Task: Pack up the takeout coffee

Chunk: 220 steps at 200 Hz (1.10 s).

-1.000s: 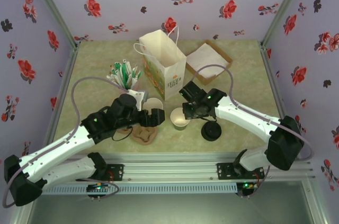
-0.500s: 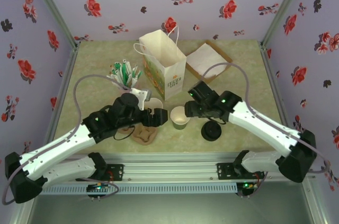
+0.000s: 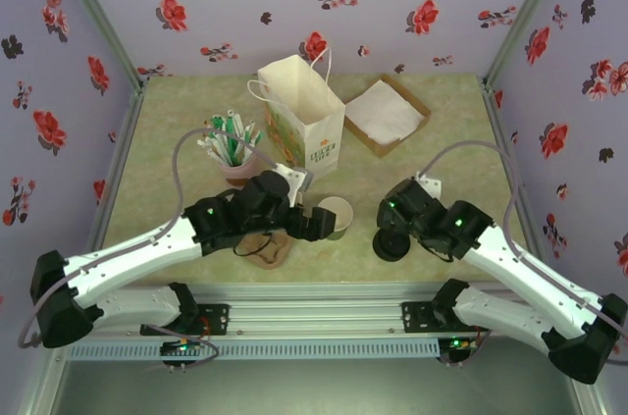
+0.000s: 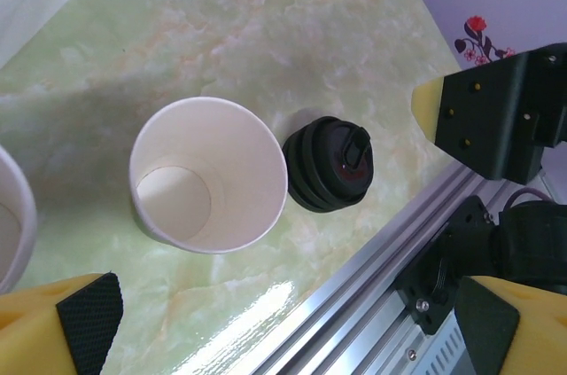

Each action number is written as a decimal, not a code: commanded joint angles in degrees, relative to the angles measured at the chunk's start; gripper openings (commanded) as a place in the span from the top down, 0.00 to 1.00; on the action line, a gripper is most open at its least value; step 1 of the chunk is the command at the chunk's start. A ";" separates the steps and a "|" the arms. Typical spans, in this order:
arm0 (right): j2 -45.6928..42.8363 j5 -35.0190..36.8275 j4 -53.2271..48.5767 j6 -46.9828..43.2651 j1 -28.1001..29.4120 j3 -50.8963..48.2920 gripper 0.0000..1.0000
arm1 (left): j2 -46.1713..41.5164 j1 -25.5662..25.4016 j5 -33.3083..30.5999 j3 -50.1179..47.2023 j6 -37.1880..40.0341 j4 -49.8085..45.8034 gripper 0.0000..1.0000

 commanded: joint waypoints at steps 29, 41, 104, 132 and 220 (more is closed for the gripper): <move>-2.18 3.32 -0.89 11.77 -0.36 -5.75 0.01 | 3.26 -1.46 -1.72 3.45 2.44 0.63 0.01; -2.61 2.42 0.74 10.96 -0.48 -6.93 0.01 | 3.81 -1.65 -1.85 3.80 2.77 0.18 0.01; -7.49 -7.75 12.12 6.57 -3.92 -15.06 0.05 | 4.65 -1.92 -2.56 4.04 3.26 -0.66 0.01; -6.96 -12.61 14.68 4.79 -7.06 -17.25 0.10 | 4.50 -1.92 -2.57 3.86 3.45 -0.91 0.01; 0.28 -17.09 19.08 3.17 -9.18 -18.91 0.13 | 3.59 -1.91 -2.99 2.98 3.47 -0.84 0.01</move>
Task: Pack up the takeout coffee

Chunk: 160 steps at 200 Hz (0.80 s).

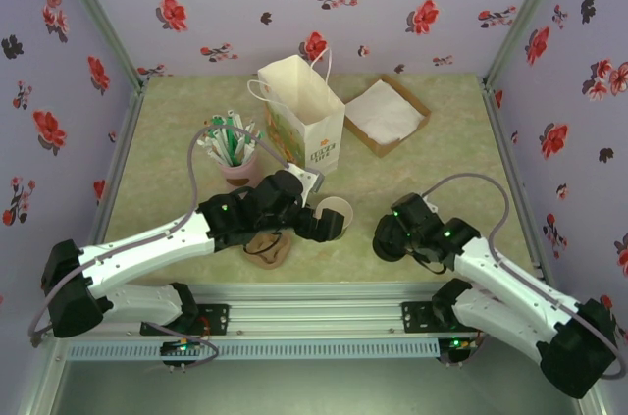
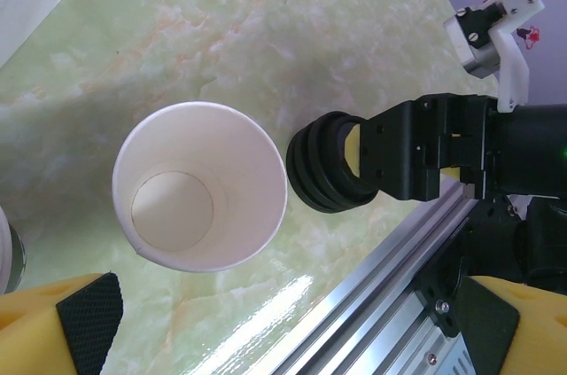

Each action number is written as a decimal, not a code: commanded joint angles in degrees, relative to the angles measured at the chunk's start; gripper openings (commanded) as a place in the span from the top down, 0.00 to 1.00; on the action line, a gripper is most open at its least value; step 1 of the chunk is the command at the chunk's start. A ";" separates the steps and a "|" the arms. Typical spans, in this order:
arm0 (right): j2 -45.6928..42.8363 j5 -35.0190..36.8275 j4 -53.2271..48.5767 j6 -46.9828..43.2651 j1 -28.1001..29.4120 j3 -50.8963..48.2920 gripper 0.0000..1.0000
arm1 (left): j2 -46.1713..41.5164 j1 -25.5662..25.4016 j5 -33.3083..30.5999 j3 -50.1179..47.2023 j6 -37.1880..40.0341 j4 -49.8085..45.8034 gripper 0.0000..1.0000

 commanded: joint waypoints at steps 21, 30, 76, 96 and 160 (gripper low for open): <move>2.48 -0.53 1.61 -1.25 -0.54 -0.64 0.13 | -1.15 -0.54 -1.67 -0.08 1.39 -0.43 0.01; 2.83 -0.56 1.83 -1.35 -0.54 -0.72 0.13 | -1.26 -0.50 -1.80 -0.17 1.37 -0.48 0.01; 4.16 -0.78 2.78 -1.51 -0.71 -0.70 0.14 | -1.47 -0.53 -2.02 -0.35 1.52 -0.53 0.01; 4.63 -0.94 3.00 -1.61 -0.82 -0.73 0.15 | -1.53 -0.50 -2.06 -0.35 1.57 -0.52 0.01; 5.35 -0.88 3.33 -1.53 -1.00 -1.08 0.18 | -1.99 -0.54 -2.52 -0.98 1.50 -0.65 0.01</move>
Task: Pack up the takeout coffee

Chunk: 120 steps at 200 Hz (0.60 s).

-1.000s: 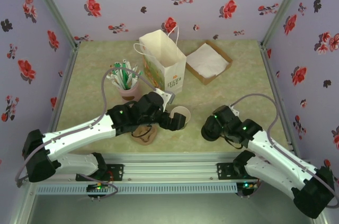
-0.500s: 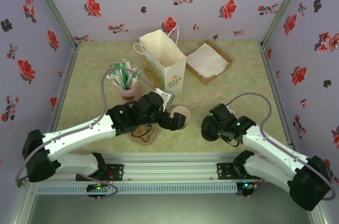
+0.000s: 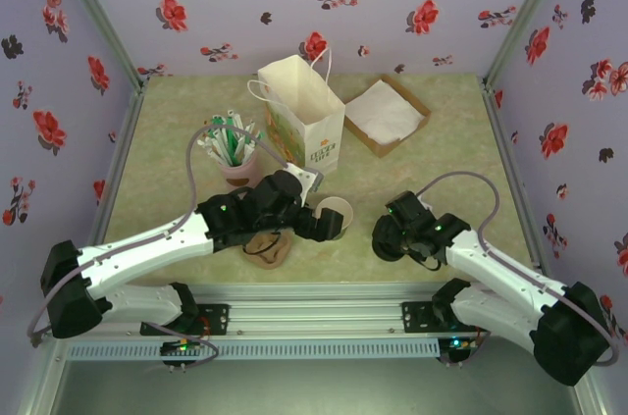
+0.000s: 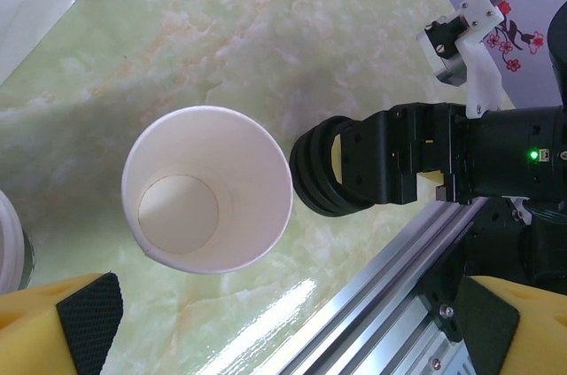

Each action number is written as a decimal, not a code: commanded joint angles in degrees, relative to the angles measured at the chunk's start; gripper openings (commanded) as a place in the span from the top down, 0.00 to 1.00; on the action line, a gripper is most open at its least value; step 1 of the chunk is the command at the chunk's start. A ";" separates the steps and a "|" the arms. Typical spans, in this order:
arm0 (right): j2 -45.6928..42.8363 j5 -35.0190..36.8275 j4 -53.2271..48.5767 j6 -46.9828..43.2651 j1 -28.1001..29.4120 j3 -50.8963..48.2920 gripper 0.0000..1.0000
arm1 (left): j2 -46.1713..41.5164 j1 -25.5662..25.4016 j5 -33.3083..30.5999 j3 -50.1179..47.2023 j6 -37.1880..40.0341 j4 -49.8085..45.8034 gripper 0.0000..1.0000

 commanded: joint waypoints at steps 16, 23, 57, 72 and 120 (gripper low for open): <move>0.43 -0.03 0.38 -0.59 -0.54 -0.64 0.19 | -1.70 -0.54 -1.78 -0.78 1.49 -0.69 0.01; 0.45 -0.02 0.45 -0.57 -0.57 -0.68 0.19 | -1.76 -0.54 -1.83 -0.89 1.43 -0.71 0.01; 0.63 -0.07 0.67 -0.66 -0.54 -0.84 0.20 | -1.84 -0.54 -1.99 -0.95 1.40 -0.69 0.01; 0.71 -0.07 0.80 -0.62 -0.63 -0.95 0.20 | -1.92 -0.54 -1.97 -0.94 1.35 -0.69 0.01; 0.59 -0.16 0.82 -0.62 -0.63 -1.21 0.22 | -2.06 -0.48 -2.01 -0.97 1.39 -0.77 0.01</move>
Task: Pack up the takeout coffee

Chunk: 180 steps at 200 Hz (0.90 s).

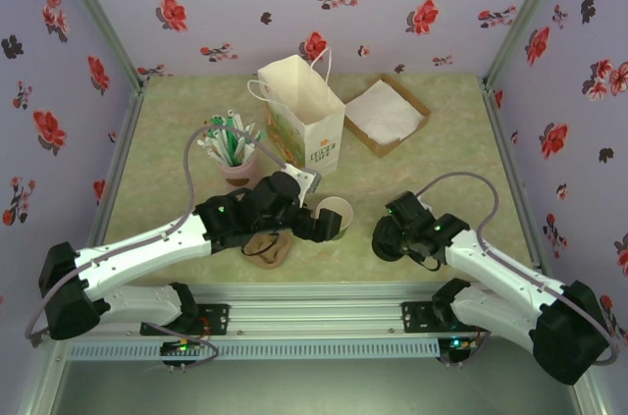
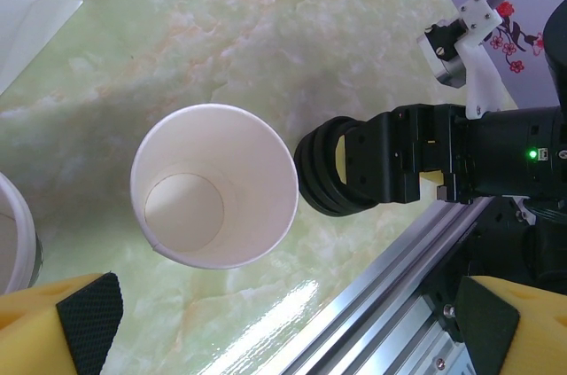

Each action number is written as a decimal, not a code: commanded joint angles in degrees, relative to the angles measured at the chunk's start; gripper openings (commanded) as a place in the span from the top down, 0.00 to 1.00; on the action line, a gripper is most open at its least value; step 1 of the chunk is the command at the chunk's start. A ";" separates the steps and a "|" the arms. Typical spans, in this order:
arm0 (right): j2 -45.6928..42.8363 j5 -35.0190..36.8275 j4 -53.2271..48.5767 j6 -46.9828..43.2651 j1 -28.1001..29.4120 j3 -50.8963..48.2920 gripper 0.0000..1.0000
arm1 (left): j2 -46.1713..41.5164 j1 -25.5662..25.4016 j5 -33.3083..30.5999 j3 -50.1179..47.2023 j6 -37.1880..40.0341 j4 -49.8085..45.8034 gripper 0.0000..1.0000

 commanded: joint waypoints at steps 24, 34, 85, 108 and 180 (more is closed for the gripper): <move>0.33 0.23 0.43 -0.54 -0.53 -0.89 0.23 | -1.15 -0.45 -1.37 -0.38 1.35 -0.57 0.01; 0.35 0.17 0.43 -0.55 -0.61 -0.82 0.23 | -1.26 -0.45 -1.36 -0.37 1.35 -0.60 0.01; -0.56 0.18 -1.12 -0.81 -0.59 0.41 0.24 | -1.29 -0.45 -1.48 -0.46 1.40 -0.67 0.01; -1.45 0.32 -2.26 -1.07 -0.70 1.11 0.24 | -1.27 -0.45 -1.45 -0.56 1.39 -0.58 0.01; -2.79 0.34 -3.94 -1.43 -0.88 2.39 0.25 | -0.97 -0.45 -1.46 -0.40 1.34 -0.69 0.01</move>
